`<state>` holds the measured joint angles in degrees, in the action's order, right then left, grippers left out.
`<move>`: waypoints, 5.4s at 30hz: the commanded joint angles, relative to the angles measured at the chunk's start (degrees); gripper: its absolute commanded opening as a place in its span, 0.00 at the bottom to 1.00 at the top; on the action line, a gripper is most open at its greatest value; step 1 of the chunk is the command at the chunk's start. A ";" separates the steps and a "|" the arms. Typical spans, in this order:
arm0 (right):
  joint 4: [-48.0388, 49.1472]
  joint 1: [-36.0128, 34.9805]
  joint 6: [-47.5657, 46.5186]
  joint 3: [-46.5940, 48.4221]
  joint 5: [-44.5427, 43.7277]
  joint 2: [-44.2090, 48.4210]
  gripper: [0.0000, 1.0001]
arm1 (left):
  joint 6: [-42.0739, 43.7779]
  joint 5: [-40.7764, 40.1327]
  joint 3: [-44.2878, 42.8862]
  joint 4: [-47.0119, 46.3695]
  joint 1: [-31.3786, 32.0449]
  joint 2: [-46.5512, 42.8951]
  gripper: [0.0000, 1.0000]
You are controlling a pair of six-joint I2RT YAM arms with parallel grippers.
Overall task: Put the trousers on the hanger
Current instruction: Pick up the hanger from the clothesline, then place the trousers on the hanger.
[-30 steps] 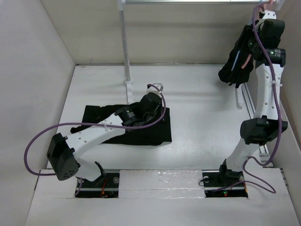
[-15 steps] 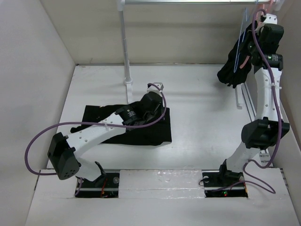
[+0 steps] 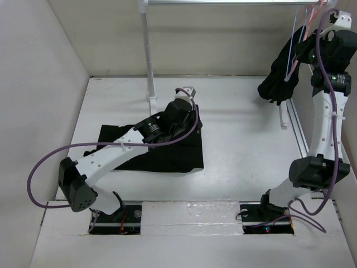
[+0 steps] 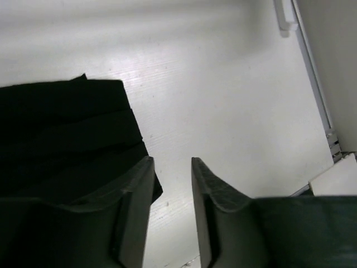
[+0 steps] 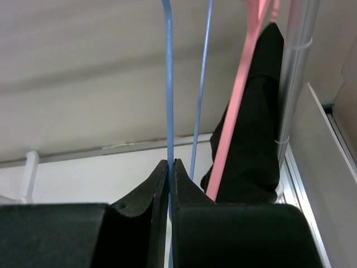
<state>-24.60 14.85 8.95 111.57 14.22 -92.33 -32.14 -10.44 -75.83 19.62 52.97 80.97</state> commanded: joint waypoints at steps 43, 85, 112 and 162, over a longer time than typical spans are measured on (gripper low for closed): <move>-5.63 -35.50 -10.27 -46.26 -18.87 33.27 0.00 | 1.73 -5.29 -48.63 3.42 2.75 29.96 0.52; -12.93 -42.73 -8.25 -45.74 -21.78 38.19 0.60 | -6.00 -11.80 -34.91 -3.34 2.75 26.01 0.00; 30.30 -46.76 4.23 -72.10 6.87 15.09 0.34 | -22.97 -14.43 15.01 -21.29 2.23 13.51 0.00; 27.60 -23.56 -0.77 -83.27 9.69 24.13 0.00 | -13.48 -23.49 26.79 -15.22 -3.31 8.87 0.00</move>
<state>8.23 -11.40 13.21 27.90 23.22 -69.30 -51.83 -31.48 -52.10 -5.26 51.05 91.24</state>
